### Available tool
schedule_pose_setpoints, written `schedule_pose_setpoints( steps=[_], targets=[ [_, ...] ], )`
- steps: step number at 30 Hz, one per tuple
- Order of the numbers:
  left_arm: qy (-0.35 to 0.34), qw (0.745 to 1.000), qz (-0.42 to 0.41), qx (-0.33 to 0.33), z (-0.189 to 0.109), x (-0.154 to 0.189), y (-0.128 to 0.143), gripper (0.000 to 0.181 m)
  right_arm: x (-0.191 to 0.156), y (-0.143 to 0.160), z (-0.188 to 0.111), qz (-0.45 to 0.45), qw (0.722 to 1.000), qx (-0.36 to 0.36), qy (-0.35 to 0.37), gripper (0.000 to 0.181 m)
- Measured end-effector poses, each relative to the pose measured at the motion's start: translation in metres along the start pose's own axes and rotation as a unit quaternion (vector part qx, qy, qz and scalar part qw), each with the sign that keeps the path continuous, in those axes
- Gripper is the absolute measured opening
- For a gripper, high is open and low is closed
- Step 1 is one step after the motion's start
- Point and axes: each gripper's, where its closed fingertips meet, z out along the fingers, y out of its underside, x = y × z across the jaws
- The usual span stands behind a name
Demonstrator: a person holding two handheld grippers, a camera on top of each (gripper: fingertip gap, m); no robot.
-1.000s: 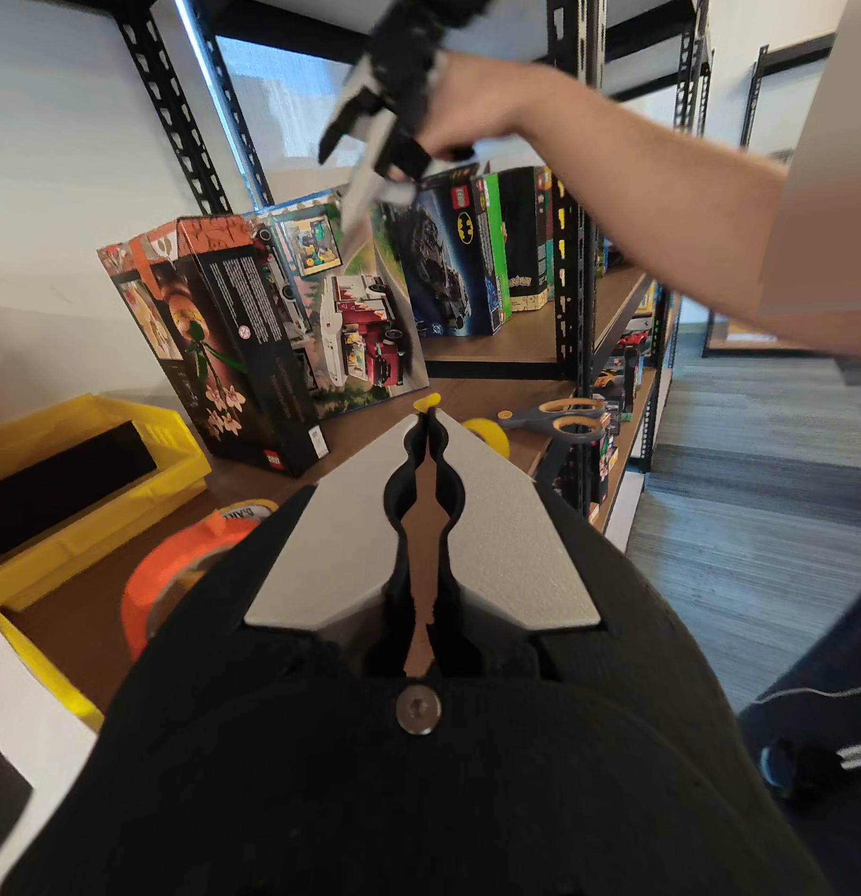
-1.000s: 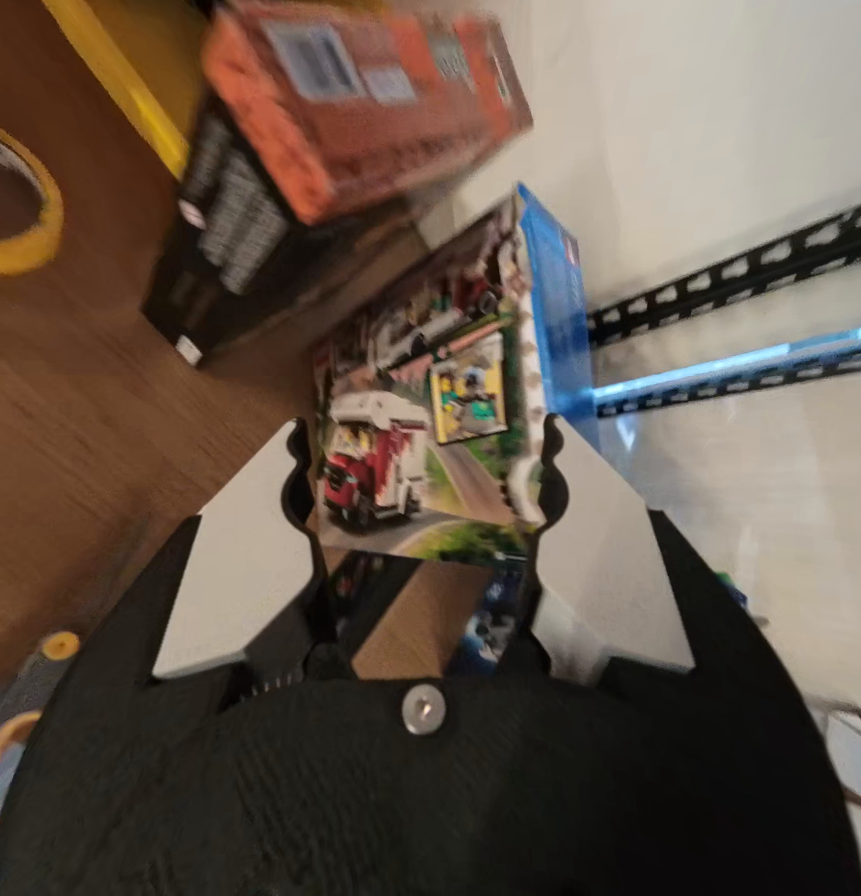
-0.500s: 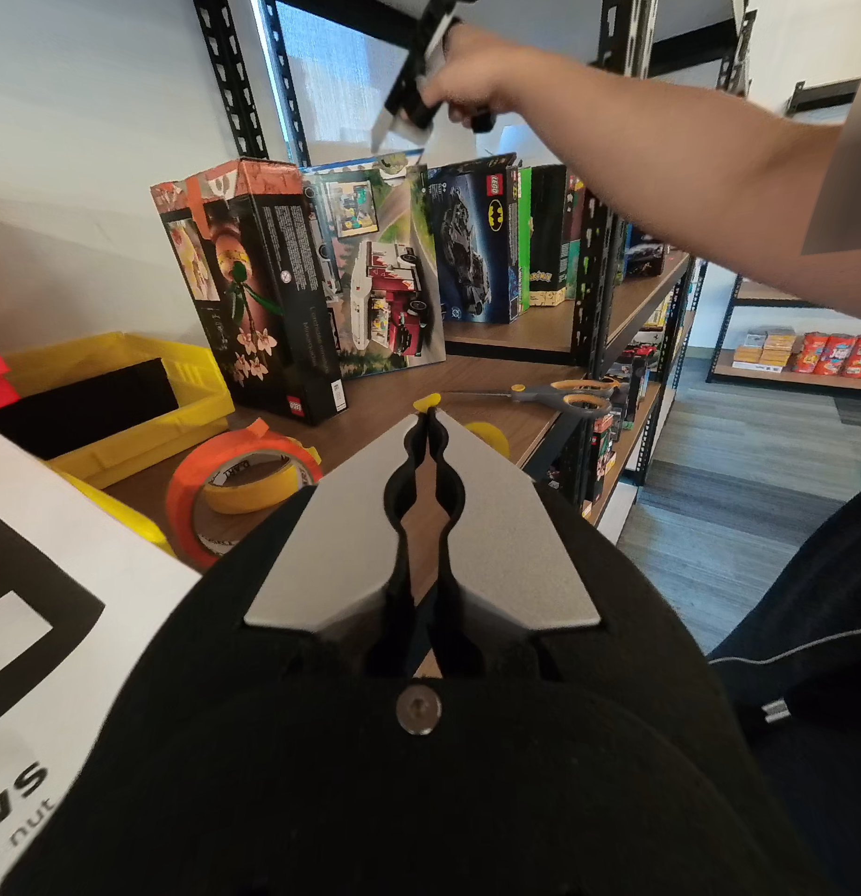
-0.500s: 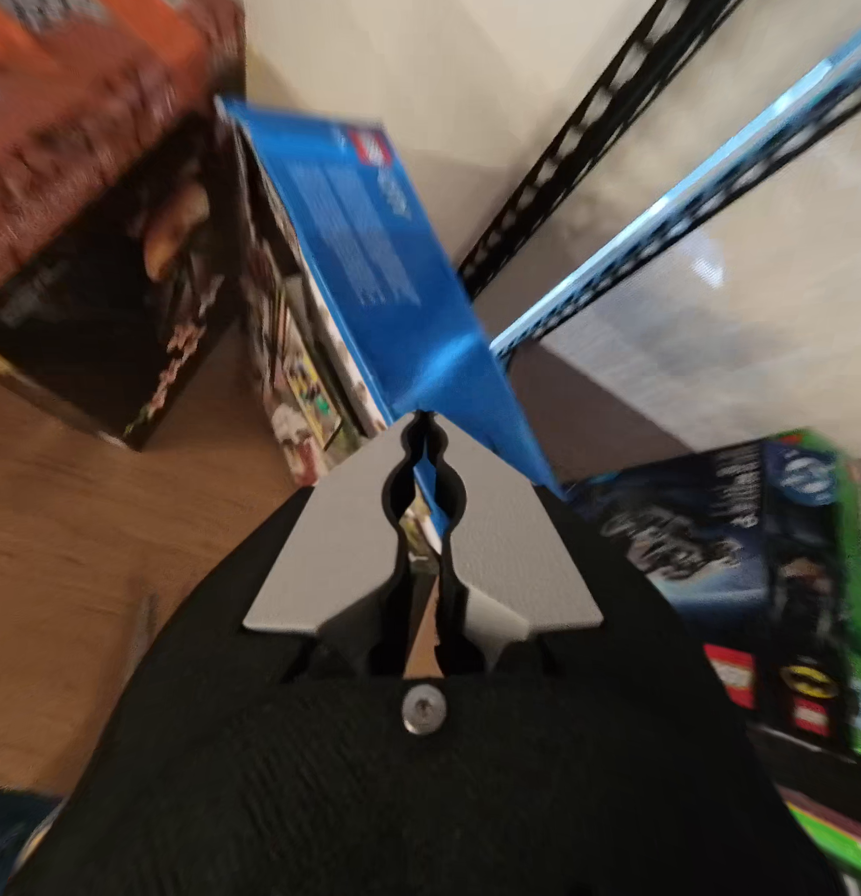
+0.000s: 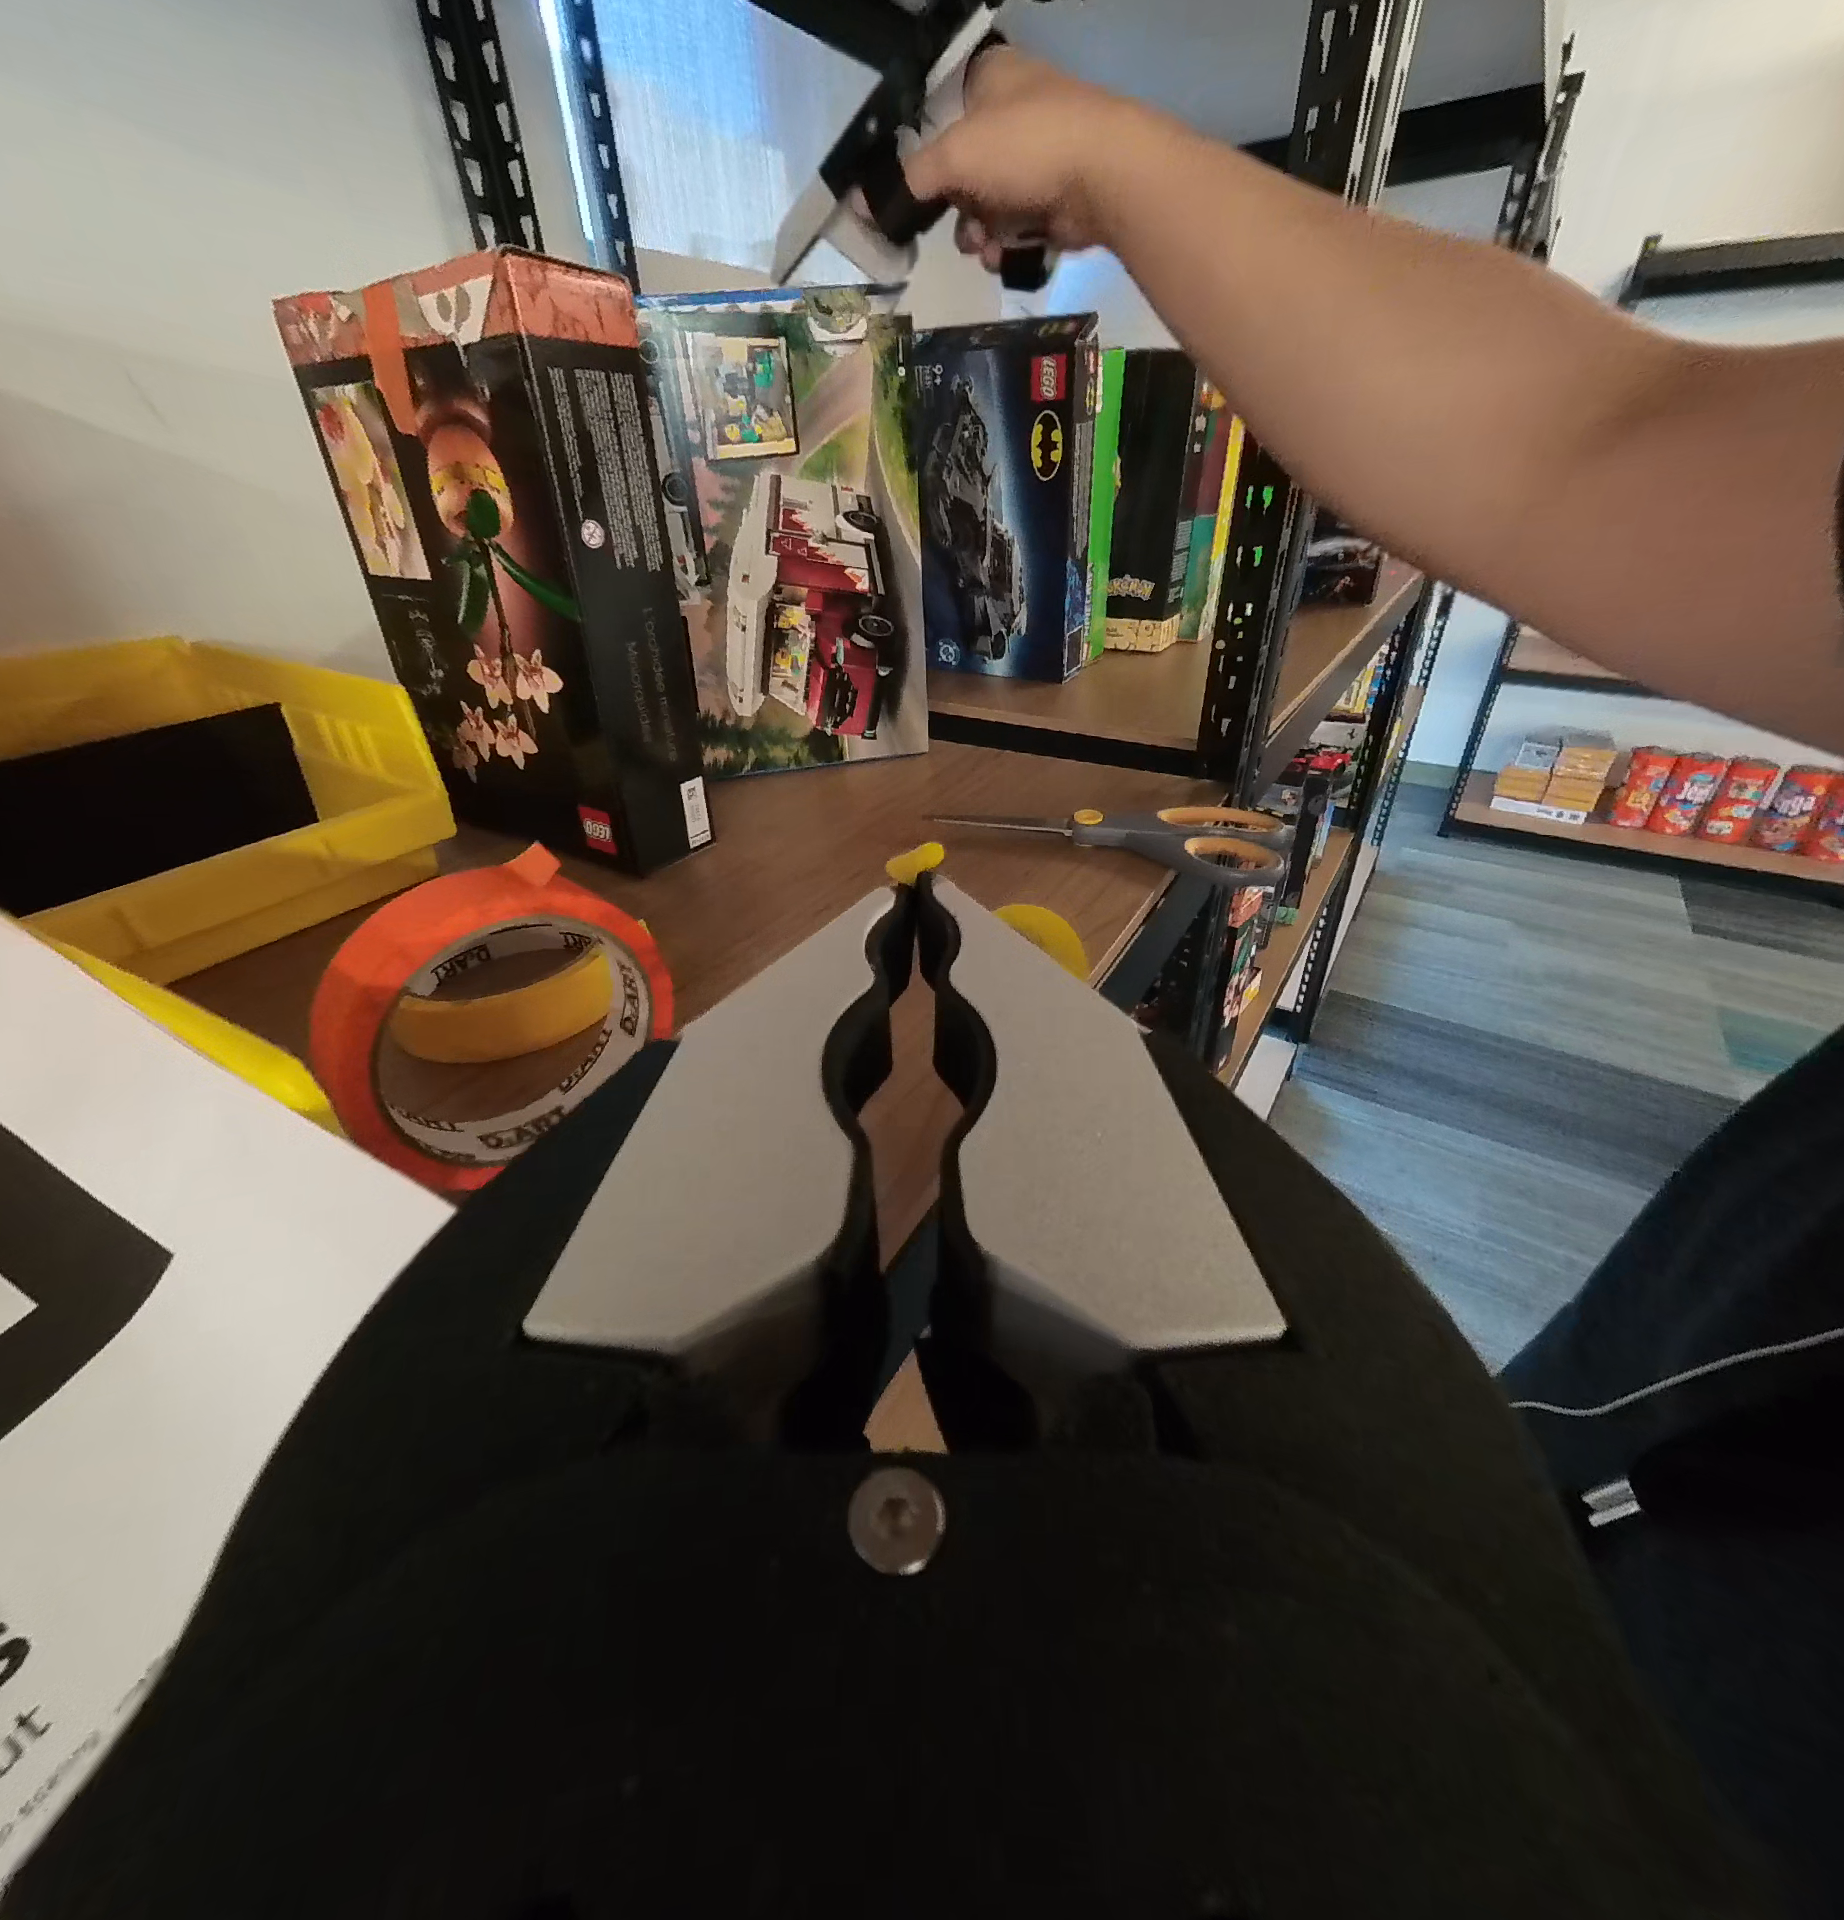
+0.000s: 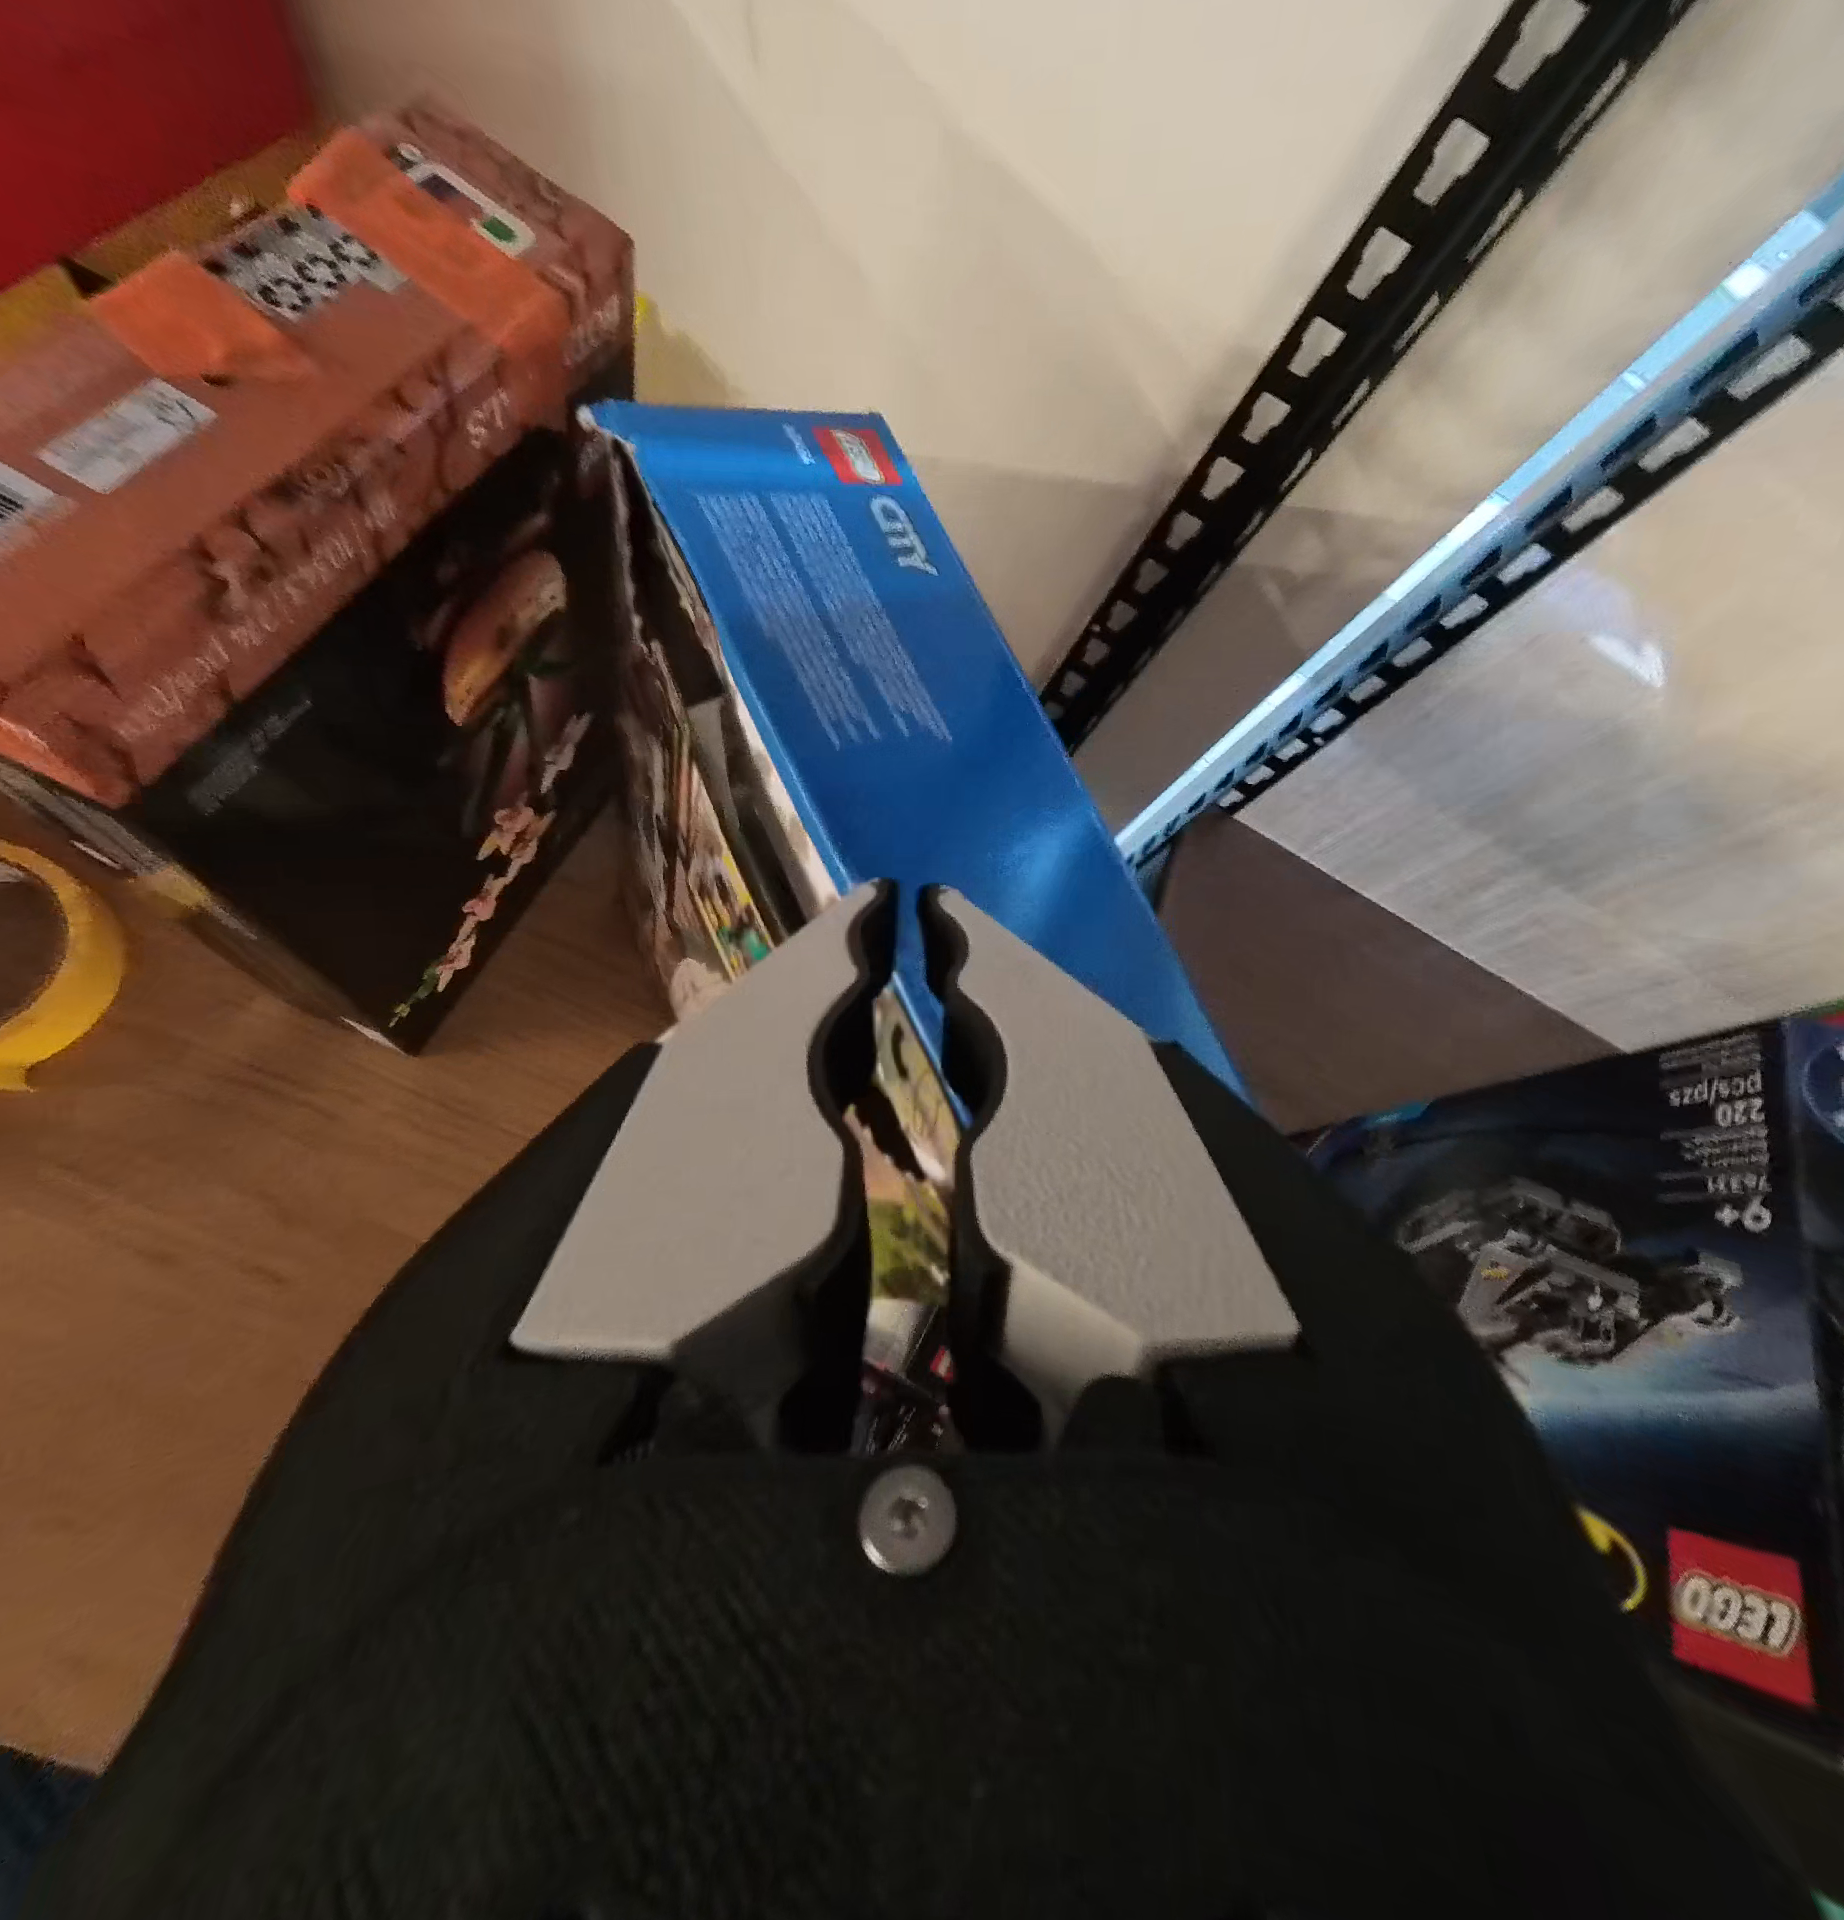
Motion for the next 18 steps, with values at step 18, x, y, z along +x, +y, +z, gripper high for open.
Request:
schedule_pose_setpoints(
  steps=[18],
  targets=[
    [-0.054,0.998,-0.010,-0.004,-0.039,-0.014,0.000,0.000,0.027,-0.003,0.017,-0.018,0.999,-0.025,-0.018,0.035]
  ],
)
